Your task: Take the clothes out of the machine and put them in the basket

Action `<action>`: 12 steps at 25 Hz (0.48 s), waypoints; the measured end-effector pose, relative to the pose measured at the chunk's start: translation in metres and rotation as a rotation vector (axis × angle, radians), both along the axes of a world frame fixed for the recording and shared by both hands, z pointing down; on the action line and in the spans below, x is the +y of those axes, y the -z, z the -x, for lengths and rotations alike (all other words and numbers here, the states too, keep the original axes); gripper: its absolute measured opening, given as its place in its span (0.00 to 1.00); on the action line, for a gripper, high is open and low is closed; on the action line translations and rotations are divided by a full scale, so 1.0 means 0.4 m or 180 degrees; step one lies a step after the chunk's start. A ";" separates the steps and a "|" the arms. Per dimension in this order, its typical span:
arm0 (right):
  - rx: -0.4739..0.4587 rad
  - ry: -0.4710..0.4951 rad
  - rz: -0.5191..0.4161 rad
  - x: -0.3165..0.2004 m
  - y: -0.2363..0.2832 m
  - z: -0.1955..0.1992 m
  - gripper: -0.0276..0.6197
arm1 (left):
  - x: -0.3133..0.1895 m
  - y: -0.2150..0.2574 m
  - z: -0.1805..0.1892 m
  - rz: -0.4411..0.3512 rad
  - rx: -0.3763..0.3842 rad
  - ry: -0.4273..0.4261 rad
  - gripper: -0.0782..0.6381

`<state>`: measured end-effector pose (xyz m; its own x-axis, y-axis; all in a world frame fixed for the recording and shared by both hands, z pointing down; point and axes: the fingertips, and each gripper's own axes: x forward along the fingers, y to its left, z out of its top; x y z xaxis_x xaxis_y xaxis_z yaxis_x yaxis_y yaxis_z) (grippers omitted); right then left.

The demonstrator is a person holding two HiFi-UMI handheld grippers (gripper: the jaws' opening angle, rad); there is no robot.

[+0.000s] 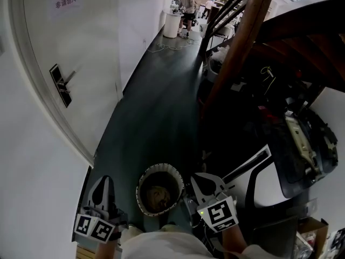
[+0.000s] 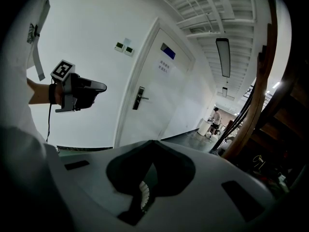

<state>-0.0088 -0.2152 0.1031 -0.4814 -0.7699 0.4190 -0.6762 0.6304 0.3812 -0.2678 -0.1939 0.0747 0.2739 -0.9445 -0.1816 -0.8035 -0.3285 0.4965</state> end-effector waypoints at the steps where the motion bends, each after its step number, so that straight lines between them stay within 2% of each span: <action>1: 0.0001 0.0001 0.0000 0.002 0.000 0.001 0.06 | 0.002 0.000 0.000 0.0000 0.0001 -0.0001 0.13; 12: 0.0026 -0.0018 0.0019 0.028 0.001 0.013 0.06 | 0.021 -0.003 0.003 0.0016 0.0020 -0.0048 0.13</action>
<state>-0.0140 -0.2038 0.1028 -0.4736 -0.7701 0.4274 -0.6767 0.6288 0.3830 -0.2692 -0.1856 0.0758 0.2870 -0.9411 -0.1788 -0.7952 -0.3381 0.5032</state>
